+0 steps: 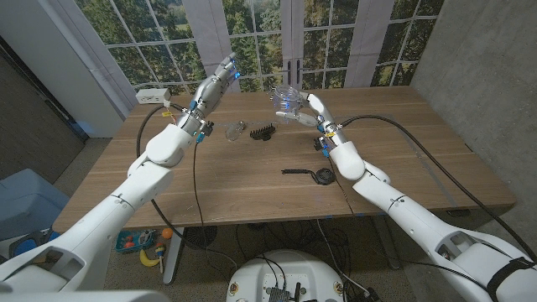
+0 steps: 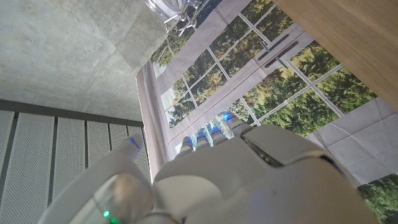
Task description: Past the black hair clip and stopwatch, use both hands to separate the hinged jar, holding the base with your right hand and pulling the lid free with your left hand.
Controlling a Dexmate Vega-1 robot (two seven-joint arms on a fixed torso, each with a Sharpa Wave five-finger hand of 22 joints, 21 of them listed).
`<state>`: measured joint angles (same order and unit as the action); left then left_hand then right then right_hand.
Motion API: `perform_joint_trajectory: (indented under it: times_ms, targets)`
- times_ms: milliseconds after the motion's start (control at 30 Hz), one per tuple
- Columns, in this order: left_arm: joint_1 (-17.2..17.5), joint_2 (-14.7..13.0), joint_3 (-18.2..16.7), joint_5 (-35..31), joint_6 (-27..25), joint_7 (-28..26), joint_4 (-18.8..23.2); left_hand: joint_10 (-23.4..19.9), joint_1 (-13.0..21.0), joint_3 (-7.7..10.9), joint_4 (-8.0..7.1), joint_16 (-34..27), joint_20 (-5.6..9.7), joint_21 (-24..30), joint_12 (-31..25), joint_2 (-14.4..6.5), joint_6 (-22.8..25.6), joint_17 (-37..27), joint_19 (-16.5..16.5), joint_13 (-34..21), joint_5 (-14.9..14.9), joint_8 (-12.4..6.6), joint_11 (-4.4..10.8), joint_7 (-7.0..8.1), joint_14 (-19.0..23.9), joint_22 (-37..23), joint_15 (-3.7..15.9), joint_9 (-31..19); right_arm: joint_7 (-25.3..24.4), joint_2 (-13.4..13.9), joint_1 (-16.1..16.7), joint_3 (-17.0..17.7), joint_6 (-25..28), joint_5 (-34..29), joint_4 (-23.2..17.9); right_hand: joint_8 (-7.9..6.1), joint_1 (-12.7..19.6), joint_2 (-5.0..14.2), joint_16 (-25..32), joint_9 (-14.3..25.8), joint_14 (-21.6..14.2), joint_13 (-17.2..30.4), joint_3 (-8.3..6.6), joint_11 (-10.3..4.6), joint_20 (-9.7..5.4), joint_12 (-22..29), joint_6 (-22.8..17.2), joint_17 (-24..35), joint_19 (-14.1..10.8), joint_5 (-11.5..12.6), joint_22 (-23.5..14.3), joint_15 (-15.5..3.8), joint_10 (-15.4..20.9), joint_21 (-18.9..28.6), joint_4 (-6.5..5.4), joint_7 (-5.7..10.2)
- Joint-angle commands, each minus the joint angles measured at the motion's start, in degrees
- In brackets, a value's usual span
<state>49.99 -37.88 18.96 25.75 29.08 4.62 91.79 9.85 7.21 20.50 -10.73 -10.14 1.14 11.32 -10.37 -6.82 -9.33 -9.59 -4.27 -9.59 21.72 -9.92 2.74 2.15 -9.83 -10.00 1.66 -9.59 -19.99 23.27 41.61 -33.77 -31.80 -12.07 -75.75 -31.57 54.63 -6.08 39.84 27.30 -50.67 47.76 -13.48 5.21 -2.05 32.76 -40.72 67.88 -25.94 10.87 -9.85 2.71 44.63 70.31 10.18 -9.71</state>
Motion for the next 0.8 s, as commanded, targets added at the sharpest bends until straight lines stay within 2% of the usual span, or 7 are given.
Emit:
perform_joint_trajectory:
  times_ms: [33, 133, 267, 367, 567, 700, 800]
  targets:
    - [2.39, 1.30, -1.08, 8.66, -1.02, 2.85, 0.62, 4.56, -0.98, 1.86, 0.19, 0.00, -1.08, 0.00, -0.10, -5.40, -0.05, -0.14, 0.05, -0.11, -0.08, -0.25, -0.44, -0.36, -2.59, -0.08, 0.00, -0.02, -4.06, 1.65, 0.72, -2.04, 4.86, -4.78, -0.95, -0.31, 10.71, 12.94, -0.23, -0.09, -4.13, 2.09, -7.46, -13.02, -3.68, -0.07, -12.16, 0.14, 0.58, 0.31, -0.16, -15.02, 12.72, -0.22, -2.74, 11.77]
    - [3.21, 1.33, -1.45, 9.43, -1.41, 2.58, 1.32, 3.94, -0.72, 3.99, 0.60, -0.08, -1.28, 0.11, -0.30, -5.63, 0.60, -0.04, 0.53, -0.08, -0.30, -0.45, -0.51, -0.35, -2.16, -0.01, -0.05, 0.00, -5.80, 1.79, 0.76, -2.62, 5.73, -6.30, -0.66, -0.30, 10.67, 12.96, -0.34, -0.20, -4.16, 2.03, -7.53, -13.01, -3.75, -0.17, -12.27, 0.15, 0.56, 0.33, -0.15, -15.03, 12.73, -0.24, -2.70, 11.89]
    - [4.36, 1.42, -2.08, 10.33, -1.99, 1.79, 2.32, 4.10, -0.67, 4.99, 0.65, -0.04, -0.96, 0.08, -0.20, -5.53, 0.52, -0.03, 0.56, -0.08, -0.40, -0.36, -0.34, -0.24, -2.17, 0.00, 0.29, 0.00, -7.82, 1.98, 0.53, -3.45, 6.50, -7.97, 0.22, -0.25, 10.54, 12.94, -0.52, -0.39, -4.20, 2.02, -7.61, -12.95, -3.91, -0.30, -12.31, 0.17, 0.71, 0.34, -0.14, -15.01, 12.71, -0.35, -2.66, 12.03]
    - [5.22, 1.01, -2.55, 11.07, -3.09, 1.31, 3.39, 4.15, -0.69, 5.46, 0.72, 0.03, -0.65, 0.07, -0.17, -5.30, 0.50, -0.03, 0.57, -0.08, -0.49, -0.33, -0.13, -0.06, -2.29, 0.00, 0.42, 0.00, -8.48, 2.23, 0.41, -3.92, 7.02, -8.25, 0.75, -0.24, 10.50, 12.93, -0.69, -0.55, -4.20, 1.89, -7.69, -12.86, -3.96, -0.44, -12.43, 0.17, 0.67, 0.37, -0.13, -15.04, 12.82, -0.37, -2.59, 12.03]
    - [6.13, 1.18, -3.03, 12.14, -2.99, 1.69, 3.71, 4.13, -0.68, 6.21, 1.01, 0.08, -0.97, 0.04, -0.16, -4.92, 0.43, 0.01, 0.61, -0.08, -0.74, -0.28, -0.48, -0.33, -2.36, 0.02, 0.19, 0.01, -10.30, 2.68, 0.06, -4.90, 7.94, -9.50, 1.72, -0.20, 10.39, 12.92, -0.93, -0.78, -4.22, 1.75, -7.81, -12.76, -3.98, -0.65, -12.58, 0.19, 0.84, 0.39, -0.13, -15.02, 12.88, -0.47, -2.51, 11.94]
    - [7.43, 1.14, -3.70, 12.99, -3.37, 1.02, 4.54, 4.06, -0.53, 6.68, 1.46, 0.15, -0.89, -0.01, -0.17, -4.48, 0.63, 0.08, 0.61, -0.07, -1.03, -0.33, -0.08, 0.15, -2.41, 0.04, 0.53, 0.02, -11.77, 2.86, -0.19, -5.72, 8.36, -10.53, 2.94, -0.17, 10.36, 12.91, -1.12, -0.96, -4.20, 1.55, -7.92, -12.73, -3.94, -0.81, -12.64, 0.18, 0.61, 0.40, -0.12, -15.03, 13.05, -0.43, -2.43, 11.97]
    - [8.06, 1.21, -4.06, 13.67, -3.80, 0.67, 4.69, 4.06, -0.65, 6.66, 2.03, 0.20, -0.82, -0.05, -0.14, -3.21, 0.75, 0.12, 0.64, -0.08, -1.57, -0.32, 0.28, 0.79, -2.42, 0.05, 0.94, 0.04, -12.98, 3.04, -0.28, -6.24, 9.08, -11.48, 3.30, -0.13, 10.36, 12.93, -1.21, -1.07, -4.27, 1.35, -8.00, -12.50, -3.91, -0.94, -12.64, 0.19, 0.51, 0.42, -0.12, -15.05, 13.20, -0.42, -2.37, 12.02]
